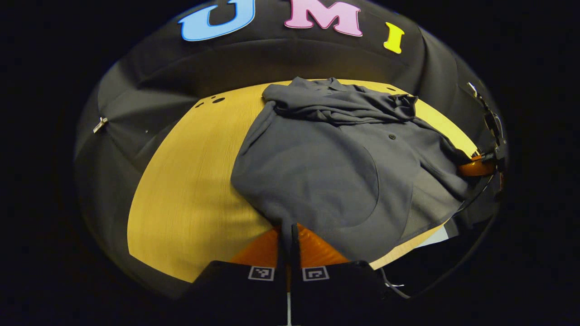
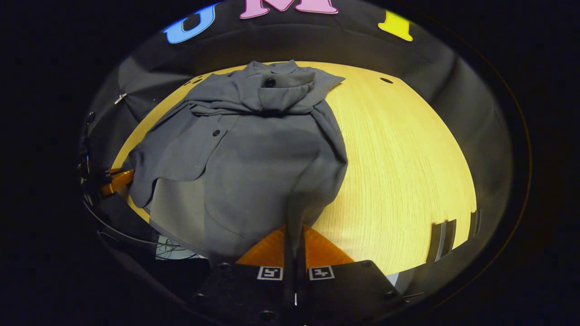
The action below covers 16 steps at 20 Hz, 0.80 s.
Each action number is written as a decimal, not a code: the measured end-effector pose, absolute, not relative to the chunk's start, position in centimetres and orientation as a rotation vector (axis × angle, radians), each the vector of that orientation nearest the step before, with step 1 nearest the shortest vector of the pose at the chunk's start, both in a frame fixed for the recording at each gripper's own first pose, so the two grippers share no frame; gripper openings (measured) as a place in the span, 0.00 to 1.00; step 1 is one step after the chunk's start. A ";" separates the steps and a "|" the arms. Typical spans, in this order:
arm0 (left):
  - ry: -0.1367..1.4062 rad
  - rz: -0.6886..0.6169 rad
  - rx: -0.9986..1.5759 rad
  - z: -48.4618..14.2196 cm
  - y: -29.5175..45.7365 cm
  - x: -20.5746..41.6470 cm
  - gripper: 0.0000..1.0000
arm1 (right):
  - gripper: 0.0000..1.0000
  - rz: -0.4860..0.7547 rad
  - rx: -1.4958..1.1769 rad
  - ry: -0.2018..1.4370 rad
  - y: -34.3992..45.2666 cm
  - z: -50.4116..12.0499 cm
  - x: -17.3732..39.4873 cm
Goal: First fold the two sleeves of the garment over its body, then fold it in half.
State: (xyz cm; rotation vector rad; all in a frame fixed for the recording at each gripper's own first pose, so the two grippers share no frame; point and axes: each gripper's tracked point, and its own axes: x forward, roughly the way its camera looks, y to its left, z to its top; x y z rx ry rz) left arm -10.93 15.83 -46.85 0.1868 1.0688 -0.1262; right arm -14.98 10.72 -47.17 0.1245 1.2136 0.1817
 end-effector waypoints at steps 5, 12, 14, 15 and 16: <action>1.041 -0.089 0.066 -43.3 15.1 -9.0 0.06 | 0.05 0.132 0.298 1.110 10.4 -43.4 -12.8; 0.881 -0.055 -0.047 -36.1 15.0 -3.4 0.05 | 0.05 0.098 0.425 0.883 8.8 -35.9 -5.9; 0.831 -0.052 -0.077 -34.0 15.0 -1.2 0.05 | 0.05 0.096 0.433 0.824 8.4 -33.8 -3.5; 0.806 -0.050 -0.090 -33.1 15.0 0.0 0.05 | 0.05 0.101 0.432 0.793 8.2 -32.7 -2.3; 0.779 -0.049 -0.099 -32.1 15.1 1.3 0.05 | 0.05 0.106 0.429 0.767 8.1 -31.8 -1.4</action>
